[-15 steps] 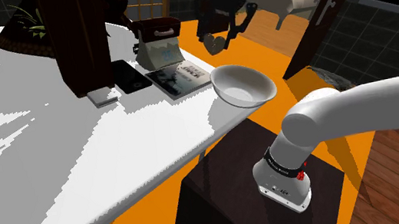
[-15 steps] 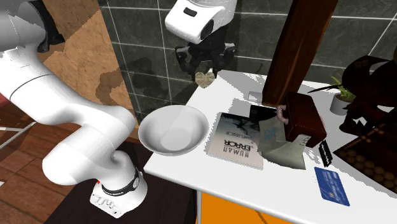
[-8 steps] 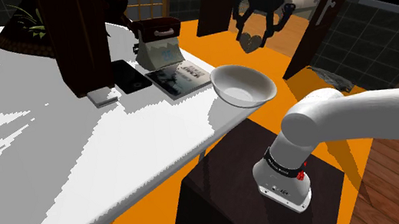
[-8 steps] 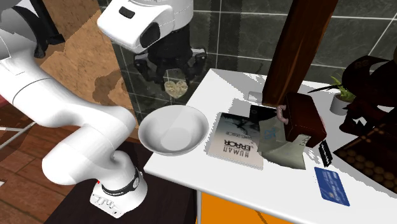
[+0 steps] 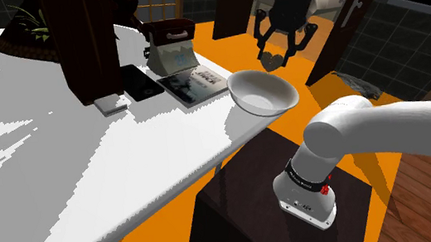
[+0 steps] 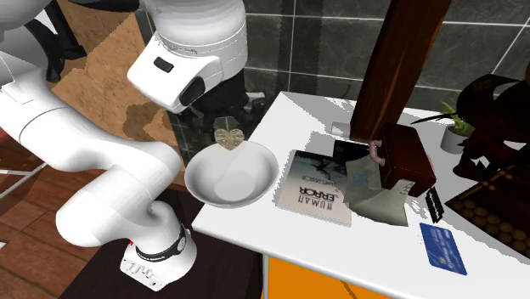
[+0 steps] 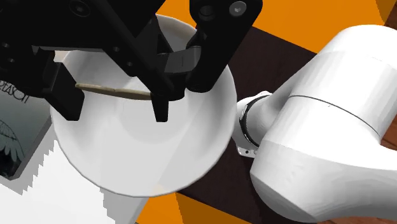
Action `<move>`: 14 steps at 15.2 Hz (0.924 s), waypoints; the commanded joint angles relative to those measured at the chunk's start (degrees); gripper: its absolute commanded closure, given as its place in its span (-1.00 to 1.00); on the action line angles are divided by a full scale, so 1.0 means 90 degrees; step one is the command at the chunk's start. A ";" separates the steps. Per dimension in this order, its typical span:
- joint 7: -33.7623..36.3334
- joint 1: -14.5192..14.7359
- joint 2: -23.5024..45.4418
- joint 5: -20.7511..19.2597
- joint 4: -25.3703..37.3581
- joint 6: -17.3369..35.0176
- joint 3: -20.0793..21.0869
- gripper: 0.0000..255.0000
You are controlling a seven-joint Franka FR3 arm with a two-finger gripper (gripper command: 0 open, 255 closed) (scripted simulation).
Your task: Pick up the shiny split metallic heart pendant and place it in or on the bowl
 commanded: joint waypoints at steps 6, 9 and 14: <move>-0.0193 -0.0032 -0.0269 -0.0001 -0.0737 0.0432 0.0058 1.00; -0.0246 -0.0039 -0.0329 0.0003 -0.0935 0.0559 0.0076 1.00; -0.0246 -0.0038 -0.0329 0.0003 -0.0934 0.0559 0.0076 1.00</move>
